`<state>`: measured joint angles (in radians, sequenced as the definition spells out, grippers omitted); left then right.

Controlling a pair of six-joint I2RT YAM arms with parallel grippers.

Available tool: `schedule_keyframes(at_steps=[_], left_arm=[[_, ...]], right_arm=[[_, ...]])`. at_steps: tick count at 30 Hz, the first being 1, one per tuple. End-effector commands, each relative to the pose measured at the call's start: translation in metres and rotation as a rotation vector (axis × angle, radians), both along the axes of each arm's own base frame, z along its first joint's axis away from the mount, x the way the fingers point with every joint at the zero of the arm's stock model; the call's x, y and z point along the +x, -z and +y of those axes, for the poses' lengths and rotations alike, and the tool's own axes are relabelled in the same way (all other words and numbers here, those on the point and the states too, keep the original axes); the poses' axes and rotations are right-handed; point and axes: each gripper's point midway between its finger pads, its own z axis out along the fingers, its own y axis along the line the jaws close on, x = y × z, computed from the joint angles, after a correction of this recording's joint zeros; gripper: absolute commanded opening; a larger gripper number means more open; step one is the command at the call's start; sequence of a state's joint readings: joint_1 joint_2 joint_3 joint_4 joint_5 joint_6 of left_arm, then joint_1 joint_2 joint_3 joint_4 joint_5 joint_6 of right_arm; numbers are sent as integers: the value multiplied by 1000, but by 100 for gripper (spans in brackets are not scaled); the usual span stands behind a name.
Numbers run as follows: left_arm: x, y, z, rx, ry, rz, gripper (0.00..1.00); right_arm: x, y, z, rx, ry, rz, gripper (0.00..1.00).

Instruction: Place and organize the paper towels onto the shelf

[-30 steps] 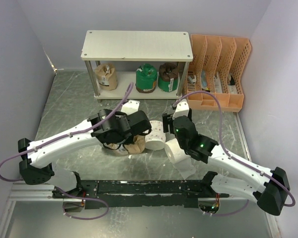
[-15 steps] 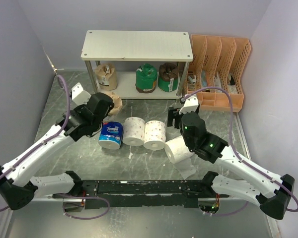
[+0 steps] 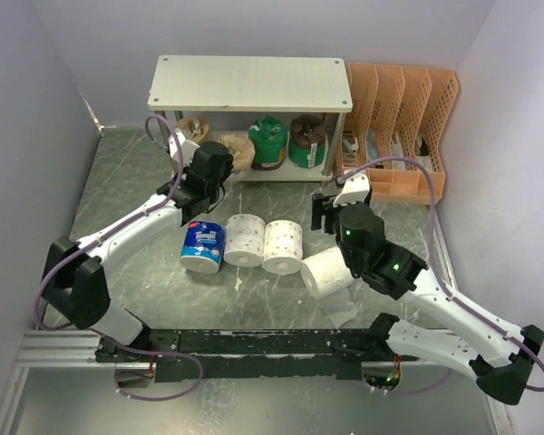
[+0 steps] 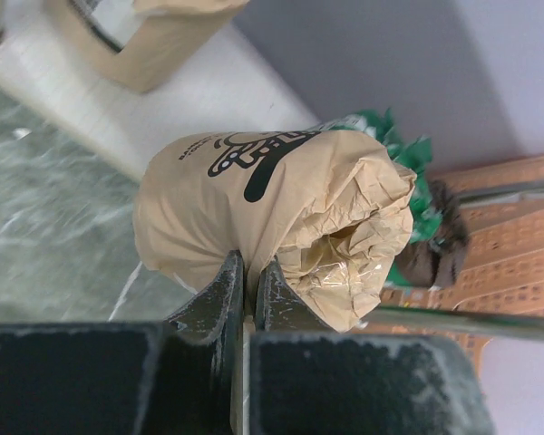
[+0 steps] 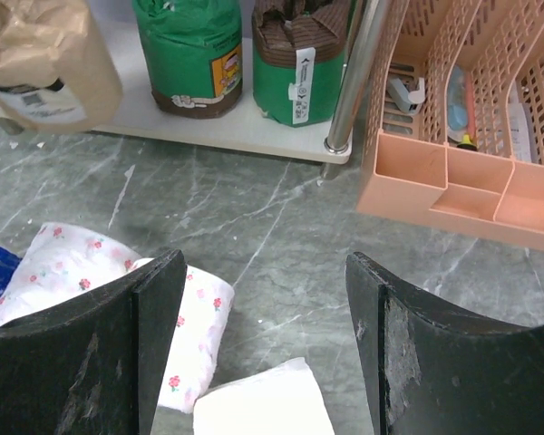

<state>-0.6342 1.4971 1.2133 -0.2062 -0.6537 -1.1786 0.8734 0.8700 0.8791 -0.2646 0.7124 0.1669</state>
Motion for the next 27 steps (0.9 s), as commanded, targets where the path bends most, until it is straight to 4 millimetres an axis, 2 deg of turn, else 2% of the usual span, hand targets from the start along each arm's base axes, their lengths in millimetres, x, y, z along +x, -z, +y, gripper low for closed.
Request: schedule_keyframes(at_steps=[1, 5, 9, 13, 18, 21, 22, 24, 26, 27], left_arm=[[41, -56, -11, -97, -45, -233, 7], [61, -51, -9, -75, -89, -241, 7], [76, -31, 0, -49, -133, -211, 7], [84, -22, 9, -24, -180, -208, 7], [98, -19, 8, -29, -190, -198, 8], [106, -19, 4, -35, -177, -199, 24], [108, -18, 2, -36, -166, -202, 36], [112, -16, -1, -57, -147, -199, 67], [115, -14, -2, -74, -132, -193, 87], [116, -14, -3, -80, -125, -191, 93]], right_arm=[[-3, -15, -10, 5, 27, -17, 71], [-5, -14, -15, -15, 38, -8, 71], [-8, -14, -20, -12, 46, -19, 72], [-8, -11, -16, -21, 12, -26, 72], [-6, -8, -9, -37, -8, -16, 73], [-6, -7, -7, -34, -21, -17, 73], [-6, -6, -7, -33, -21, -18, 74], [-7, -5, -8, -32, -21, -17, 74], [-7, -3, -9, -33, -19, -14, 74], [-8, -3, -10, -34, -18, -13, 74]])
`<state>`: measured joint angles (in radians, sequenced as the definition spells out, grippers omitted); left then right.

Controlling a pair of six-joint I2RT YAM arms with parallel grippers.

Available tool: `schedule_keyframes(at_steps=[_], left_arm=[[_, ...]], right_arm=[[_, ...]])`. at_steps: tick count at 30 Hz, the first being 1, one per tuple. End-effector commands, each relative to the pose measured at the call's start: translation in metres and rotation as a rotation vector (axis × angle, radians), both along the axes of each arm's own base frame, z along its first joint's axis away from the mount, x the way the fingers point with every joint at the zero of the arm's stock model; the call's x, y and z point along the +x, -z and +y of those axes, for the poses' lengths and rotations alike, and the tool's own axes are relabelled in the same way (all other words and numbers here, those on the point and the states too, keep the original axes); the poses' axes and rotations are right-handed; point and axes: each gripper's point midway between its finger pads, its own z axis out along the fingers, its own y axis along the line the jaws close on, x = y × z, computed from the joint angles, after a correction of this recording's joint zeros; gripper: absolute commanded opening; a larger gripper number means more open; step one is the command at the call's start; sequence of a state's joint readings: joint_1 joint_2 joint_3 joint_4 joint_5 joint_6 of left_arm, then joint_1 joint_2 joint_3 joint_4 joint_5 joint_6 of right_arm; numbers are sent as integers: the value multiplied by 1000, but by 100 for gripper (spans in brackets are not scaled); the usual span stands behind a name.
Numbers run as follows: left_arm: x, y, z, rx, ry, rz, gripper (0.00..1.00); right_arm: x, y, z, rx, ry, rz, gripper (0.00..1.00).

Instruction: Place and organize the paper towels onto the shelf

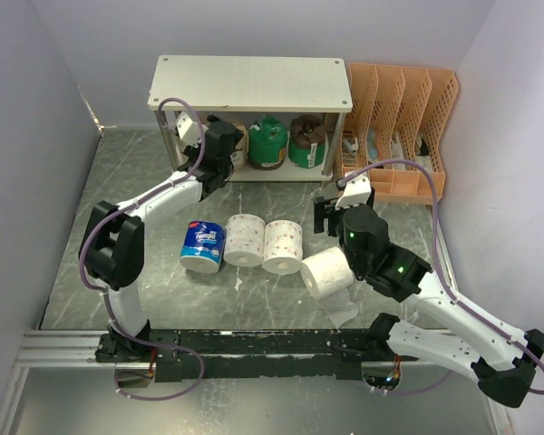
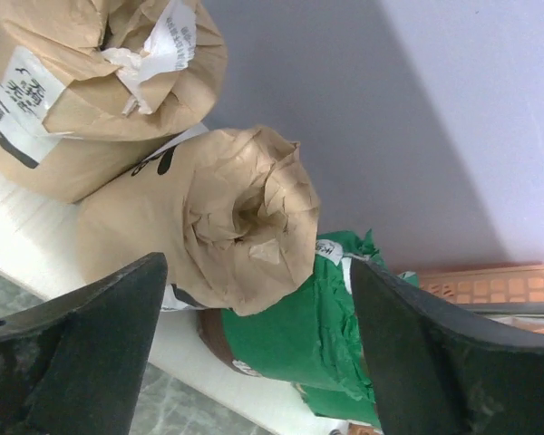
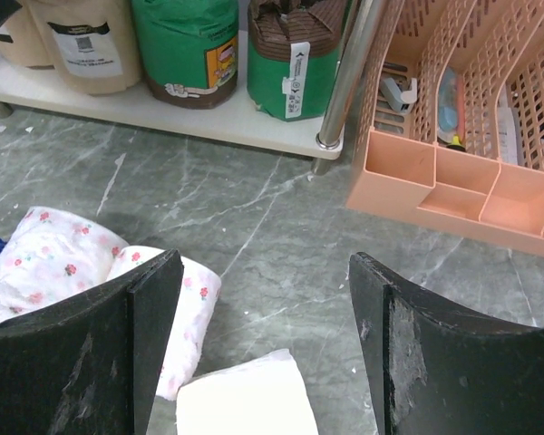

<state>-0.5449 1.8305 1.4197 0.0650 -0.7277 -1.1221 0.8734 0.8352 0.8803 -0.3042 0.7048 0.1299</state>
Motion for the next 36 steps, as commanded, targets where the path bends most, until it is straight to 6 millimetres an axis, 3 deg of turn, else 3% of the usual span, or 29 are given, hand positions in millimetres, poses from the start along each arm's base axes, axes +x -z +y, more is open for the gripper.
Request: schedule_keyframes(at_steps=[1, 6, 11, 17, 20, 22, 26, 29, 33, 36], left_arm=[[12, -24, -3, -78, 25, -68, 97], [-1, -36, -6, -86, 86, -64, 100], [-35, -44, -9, -5, 223, 44, 100], [-91, -35, 15, 245, 297, 230, 100], [-121, -40, 31, 389, 314, 321, 100], [-134, -49, 44, 464, 327, 354, 100], [-145, -67, 74, 697, 329, 407, 100], [-146, -64, 85, 823, 357, 404, 100], [-146, -46, 94, 809, 406, 320, 100], [-141, -32, 133, 708, 358, 355, 100]], right_arm=[[-1, -1, -2, 2, -2, -10, 74], [-2, -2, -1, 5, -12, -10, 75], [-1, 4, 8, 3, -46, 0, 76], [1, 15, 30, 17, -125, 28, 85], [-3, 20, 53, 21, -245, 59, 99], [-7, 25, 72, 21, -339, 91, 100], [-11, 46, 93, -21, -433, 170, 100], [-14, 68, 96, -108, -466, 248, 100], [-31, 80, 101, -239, -531, 303, 100], [-43, 89, 92, -337, -550, 354, 100]])
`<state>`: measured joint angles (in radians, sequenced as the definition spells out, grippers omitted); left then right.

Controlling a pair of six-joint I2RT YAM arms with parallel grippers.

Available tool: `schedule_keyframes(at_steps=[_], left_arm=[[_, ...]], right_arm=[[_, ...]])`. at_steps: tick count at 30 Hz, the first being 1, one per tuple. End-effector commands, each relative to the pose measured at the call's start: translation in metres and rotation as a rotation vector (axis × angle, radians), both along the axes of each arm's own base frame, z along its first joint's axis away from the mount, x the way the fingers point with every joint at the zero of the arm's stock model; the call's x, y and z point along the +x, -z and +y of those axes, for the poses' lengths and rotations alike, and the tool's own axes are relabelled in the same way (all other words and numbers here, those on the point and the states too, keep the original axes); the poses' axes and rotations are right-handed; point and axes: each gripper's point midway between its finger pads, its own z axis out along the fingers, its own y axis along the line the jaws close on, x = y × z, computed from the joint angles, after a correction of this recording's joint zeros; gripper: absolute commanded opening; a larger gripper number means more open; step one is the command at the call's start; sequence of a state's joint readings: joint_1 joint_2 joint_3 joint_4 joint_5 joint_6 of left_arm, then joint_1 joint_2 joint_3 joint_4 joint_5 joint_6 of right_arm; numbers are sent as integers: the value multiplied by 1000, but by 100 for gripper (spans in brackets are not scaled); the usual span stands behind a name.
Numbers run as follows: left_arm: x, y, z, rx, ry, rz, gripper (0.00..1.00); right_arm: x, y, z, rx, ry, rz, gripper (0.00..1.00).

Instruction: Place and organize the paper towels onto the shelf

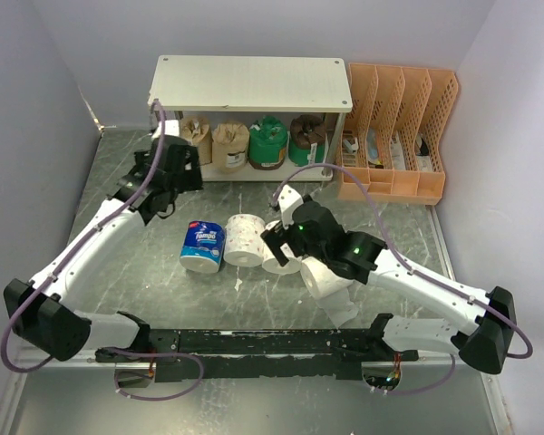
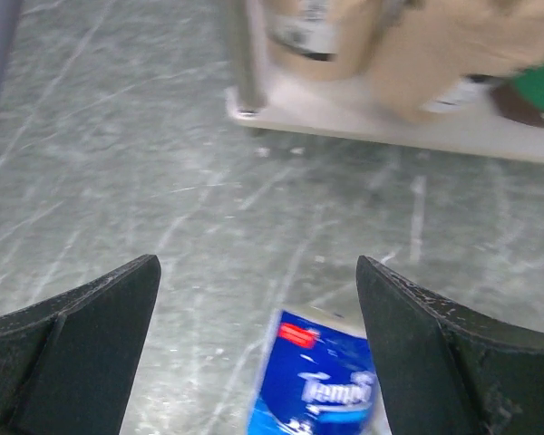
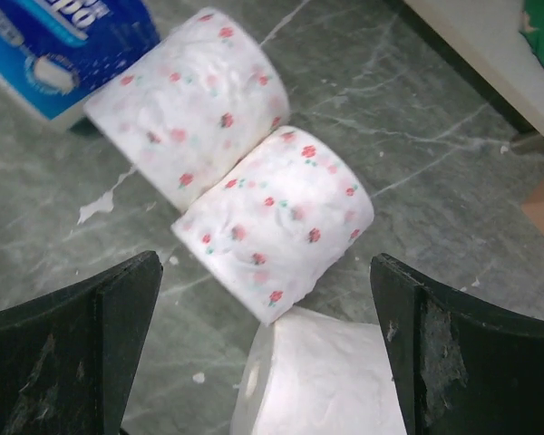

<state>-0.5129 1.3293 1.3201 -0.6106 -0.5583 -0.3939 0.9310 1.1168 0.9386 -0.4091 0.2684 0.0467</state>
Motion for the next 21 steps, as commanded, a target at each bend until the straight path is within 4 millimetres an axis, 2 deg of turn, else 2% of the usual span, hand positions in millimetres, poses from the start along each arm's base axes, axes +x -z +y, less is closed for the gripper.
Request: schedule_keyframes(at_steps=[1, 3, 6, 9, 13, 19, 21], left_arm=[[12, 2, 50, -52, -102, -23, 100], [10, 4, 62, -57, -159, -14, 100], [9, 3, 58, -84, -132, -24, 100], [9, 5, 55, -93, -118, -20, 100], [9, 8, 54, -88, -114, -5, 99], [8, 8, 57, -85, -135, -2, 99], [8, 8, 57, -87, -135, -2, 99]], right_arm=[[-21, 2, -10, -138, -90, 23, 100], [-26, 2, -13, -162, -114, 2, 100], [-29, 7, -17, -186, -142, -45, 100], [-29, 19, -19, -230, -155, -51, 100], [-28, 39, -11, -271, -194, -33, 100], [-14, 57, -14, -362, -162, -53, 100], [-16, 61, -10, -358, -180, -47, 100]])
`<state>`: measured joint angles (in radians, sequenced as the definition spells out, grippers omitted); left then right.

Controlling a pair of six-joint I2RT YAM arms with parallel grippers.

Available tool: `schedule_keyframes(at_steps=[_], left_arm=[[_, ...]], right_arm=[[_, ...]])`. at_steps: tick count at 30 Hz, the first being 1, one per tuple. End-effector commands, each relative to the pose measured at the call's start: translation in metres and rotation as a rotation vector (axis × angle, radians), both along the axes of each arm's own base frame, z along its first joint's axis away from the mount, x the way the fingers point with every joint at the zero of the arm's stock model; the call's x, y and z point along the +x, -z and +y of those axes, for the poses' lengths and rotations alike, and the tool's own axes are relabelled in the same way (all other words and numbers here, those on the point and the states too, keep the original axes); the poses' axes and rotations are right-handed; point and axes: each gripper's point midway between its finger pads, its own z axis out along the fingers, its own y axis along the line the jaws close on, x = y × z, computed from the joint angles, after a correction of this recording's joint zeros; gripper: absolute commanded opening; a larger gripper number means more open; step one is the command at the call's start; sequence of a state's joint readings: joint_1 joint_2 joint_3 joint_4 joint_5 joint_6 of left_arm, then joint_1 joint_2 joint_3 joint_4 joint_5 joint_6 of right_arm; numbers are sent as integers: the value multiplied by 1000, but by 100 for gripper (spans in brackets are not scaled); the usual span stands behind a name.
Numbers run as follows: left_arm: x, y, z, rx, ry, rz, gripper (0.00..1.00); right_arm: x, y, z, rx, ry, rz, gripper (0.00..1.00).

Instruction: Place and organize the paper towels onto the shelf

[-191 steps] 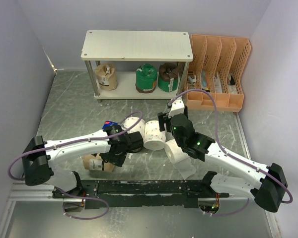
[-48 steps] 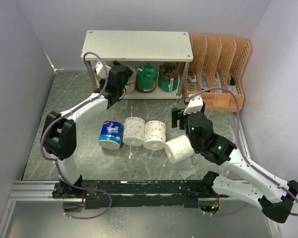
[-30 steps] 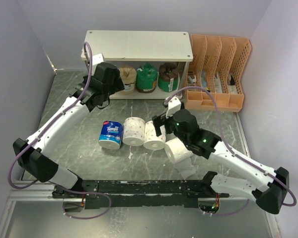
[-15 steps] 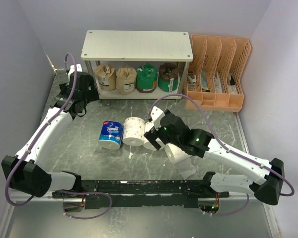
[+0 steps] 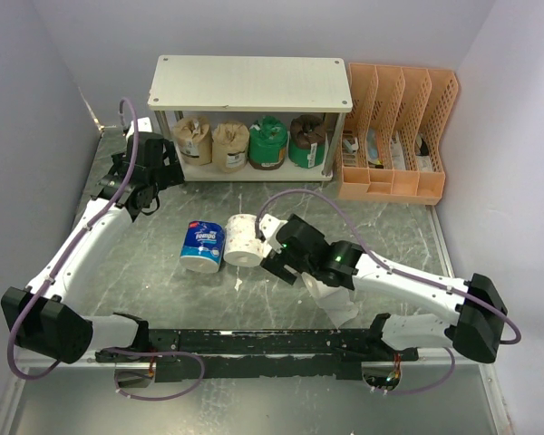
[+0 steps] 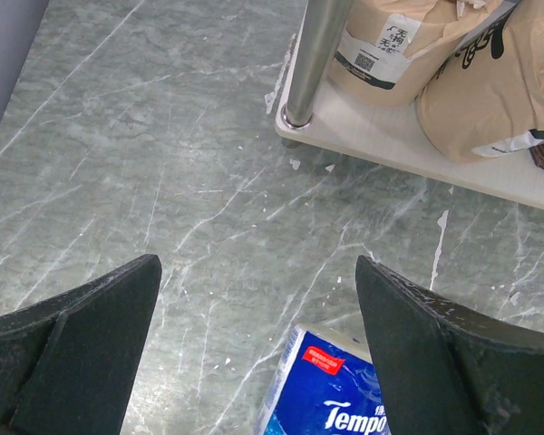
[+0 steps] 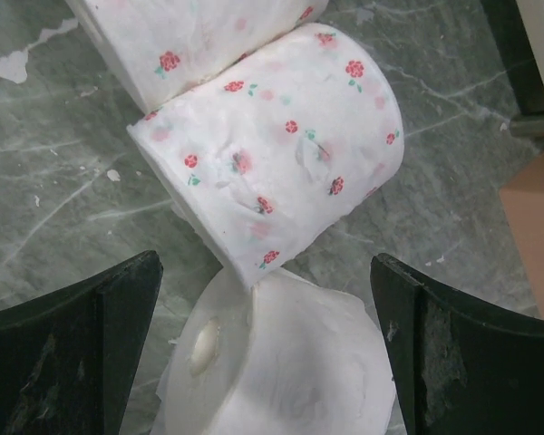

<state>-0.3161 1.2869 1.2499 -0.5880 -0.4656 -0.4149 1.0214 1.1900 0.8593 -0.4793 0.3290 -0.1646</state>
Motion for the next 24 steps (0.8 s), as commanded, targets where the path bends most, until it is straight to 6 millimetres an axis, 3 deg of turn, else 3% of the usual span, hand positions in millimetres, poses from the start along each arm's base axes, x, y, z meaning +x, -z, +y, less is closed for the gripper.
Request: schedule_keyframes(at_steps=[1, 7, 14, 19, 23, 24], left_arm=[[3, -7, -3, -23, 3, -26, 99], [2, -8, -2, -18, -1, -32, 99], [3, -6, -3, -18, 7, -22, 98], [2, -8, -2, -16, 3, -32, 98], [2, -6, -2, -12, 1, -26, 98], [2, -6, -2, -12, 3, -23, 98]], right_arm=[[5, 2, 5, -3, -22, -38, 99], [7, 19, 11, -18, -14, -13, 92], [8, 40, 22, -29, -16, 42, 74], [6, 57, 24, -42, -13, 68, 46], [6, 65, 24, -46, -5, 86, 17], [6, 66, 26, -42, -4, 91, 4]])
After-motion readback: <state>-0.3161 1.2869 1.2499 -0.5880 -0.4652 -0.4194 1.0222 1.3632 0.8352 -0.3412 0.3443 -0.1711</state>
